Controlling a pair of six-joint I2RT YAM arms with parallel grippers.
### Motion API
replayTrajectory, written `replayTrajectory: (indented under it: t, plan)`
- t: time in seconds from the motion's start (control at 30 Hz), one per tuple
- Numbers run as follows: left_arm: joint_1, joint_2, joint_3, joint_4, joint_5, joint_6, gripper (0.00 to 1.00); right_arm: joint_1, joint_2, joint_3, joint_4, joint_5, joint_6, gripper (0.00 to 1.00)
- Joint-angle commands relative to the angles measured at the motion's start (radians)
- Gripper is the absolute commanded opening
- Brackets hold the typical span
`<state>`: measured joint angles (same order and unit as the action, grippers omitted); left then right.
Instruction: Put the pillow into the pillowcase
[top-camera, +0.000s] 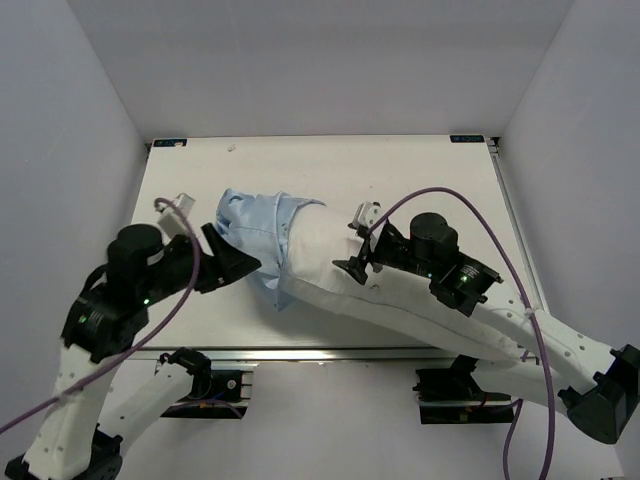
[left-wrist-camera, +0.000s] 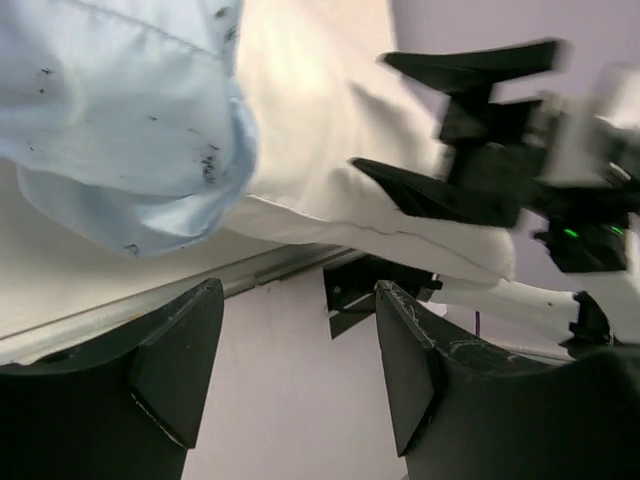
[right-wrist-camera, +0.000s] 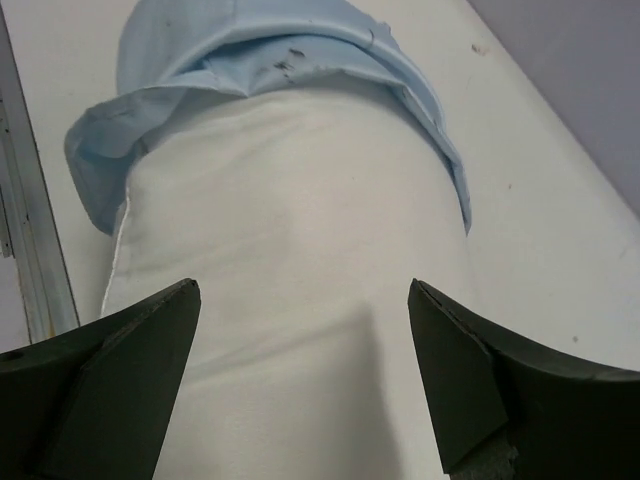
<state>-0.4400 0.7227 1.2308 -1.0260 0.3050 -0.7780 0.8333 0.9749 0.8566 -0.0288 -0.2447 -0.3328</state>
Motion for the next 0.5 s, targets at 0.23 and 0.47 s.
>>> replayTrajectory:
  t: [0.23,0.47]
  plan:
    - [0.003,0.200,0.032,0.209,-0.079,0.198,0.74,-0.054,0.140,-0.030,-0.052,-0.119,0.245,0.74]
    - [0.004,0.464,0.177,0.279,-0.100,0.373,0.74,-0.054,0.093,-0.099,-0.075,-0.223,0.164,0.62]
